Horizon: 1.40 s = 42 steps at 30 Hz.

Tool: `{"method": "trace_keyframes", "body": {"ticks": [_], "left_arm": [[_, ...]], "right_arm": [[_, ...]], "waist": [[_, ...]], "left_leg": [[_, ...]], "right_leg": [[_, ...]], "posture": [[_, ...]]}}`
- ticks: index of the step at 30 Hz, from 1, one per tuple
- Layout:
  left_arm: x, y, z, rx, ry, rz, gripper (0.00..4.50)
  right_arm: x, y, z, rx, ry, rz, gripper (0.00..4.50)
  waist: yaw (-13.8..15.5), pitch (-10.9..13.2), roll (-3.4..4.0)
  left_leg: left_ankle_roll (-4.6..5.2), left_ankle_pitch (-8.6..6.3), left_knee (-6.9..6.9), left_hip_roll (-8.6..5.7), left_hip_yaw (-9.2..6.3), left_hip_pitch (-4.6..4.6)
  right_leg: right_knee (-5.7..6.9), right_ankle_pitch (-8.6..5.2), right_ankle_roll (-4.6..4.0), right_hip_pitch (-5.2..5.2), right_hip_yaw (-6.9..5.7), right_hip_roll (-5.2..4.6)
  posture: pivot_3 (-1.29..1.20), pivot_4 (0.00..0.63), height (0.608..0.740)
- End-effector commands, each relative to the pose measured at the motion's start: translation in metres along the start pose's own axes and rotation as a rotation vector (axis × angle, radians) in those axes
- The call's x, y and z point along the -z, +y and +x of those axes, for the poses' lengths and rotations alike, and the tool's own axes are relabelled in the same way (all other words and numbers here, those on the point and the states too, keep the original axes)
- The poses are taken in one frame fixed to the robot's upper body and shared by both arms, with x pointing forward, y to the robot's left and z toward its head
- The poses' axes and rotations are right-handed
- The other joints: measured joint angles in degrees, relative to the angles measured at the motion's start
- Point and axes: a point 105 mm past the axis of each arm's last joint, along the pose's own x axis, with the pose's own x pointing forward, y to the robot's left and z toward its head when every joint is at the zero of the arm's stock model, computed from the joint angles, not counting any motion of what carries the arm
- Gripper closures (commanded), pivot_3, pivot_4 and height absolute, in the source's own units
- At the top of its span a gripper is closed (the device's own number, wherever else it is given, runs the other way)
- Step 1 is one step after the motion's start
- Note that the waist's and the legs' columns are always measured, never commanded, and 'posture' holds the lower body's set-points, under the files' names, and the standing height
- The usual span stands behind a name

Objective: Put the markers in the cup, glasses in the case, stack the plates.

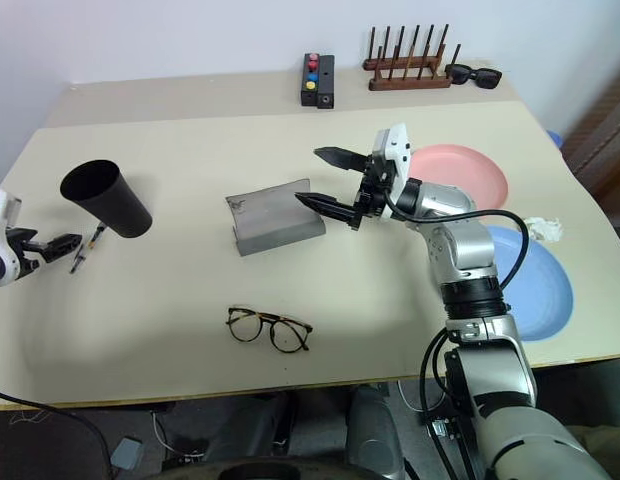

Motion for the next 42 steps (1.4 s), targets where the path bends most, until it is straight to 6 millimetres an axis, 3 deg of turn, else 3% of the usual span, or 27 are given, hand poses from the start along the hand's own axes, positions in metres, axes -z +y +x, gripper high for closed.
{"method": "trace_keyframes", "body": {"ticks": [1,9,18,21,27,42], "left_arm": [[-0.009,0.009,0.003,-0.034,0.003,0.047,0.50],[-0.005,-0.002,0.025,0.010,0.067,0.075,0.50],[0.006,-0.002,0.029,0.020,0.131,0.056,0.50],[0.012,-0.003,0.030,0.020,0.151,0.053,1.35],[0.022,-0.009,0.030,0.029,0.183,0.050,4.45],[0.027,-0.004,0.000,-0.019,0.134,-0.014,4.45]], "right_arm": [[-0.014,0.001,-0.003,0.006,-0.034,-0.040,0.00],[-0.016,0.002,-0.003,0.017,-0.035,-0.045,0.00],[-0.019,0.002,-0.007,0.039,-0.031,-0.051,0.00],[-0.019,0.002,-0.008,0.043,-0.031,-0.050,0.00],[-0.018,0.001,-0.008,0.045,-0.030,-0.048,0.00],[-0.016,-0.001,-0.008,0.042,-0.029,-0.045,0.00]], "waist": [[0.0,0.0,0.00],[-0.4,0.0,0.00],[-0.4,0.0,-0.02],[-0.4,0.0,-0.02],[-0.2,0.0,0.01],[-0.3,-0.1,0.12]], "left_leg": [[0.00,0.00,0.00,0.00,0.00,0.00],[0.00,0.00,0.00,-0.01,0.01,0.00],[0.00,0.00,0.02,-0.01,0.04,-0.01],[0.00,0.00,0.03,-0.01,0.04,-0.01],[0.00,0.00,0.05,-0.01,0.04,-0.01],[0.00,0.00,0.05,-0.01,0.07,0.01]], "right_leg": [[0.01,0.00,0.00,0.00,0.00,0.00],[0.30,0.00,0.00,-0.10,0.00,-0.01],[0.33,0.00,0.00,-0.14,0.00,-0.01],[0.33,0.00,0.00,-0.14,0.00,-0.01],[0.34,0.00,0.00,-0.14,0.00,-0.02],[0.35,0.00,0.00,-0.16,0.01,-0.04]], "posture": [[0.00,0.150,0.740],[0.00,0.150,0.740],[0.00,0.150,0.740],[0.00,0.150,0.740],[0.00,0.150,0.740],[0.00,0.150,0.740]]}}
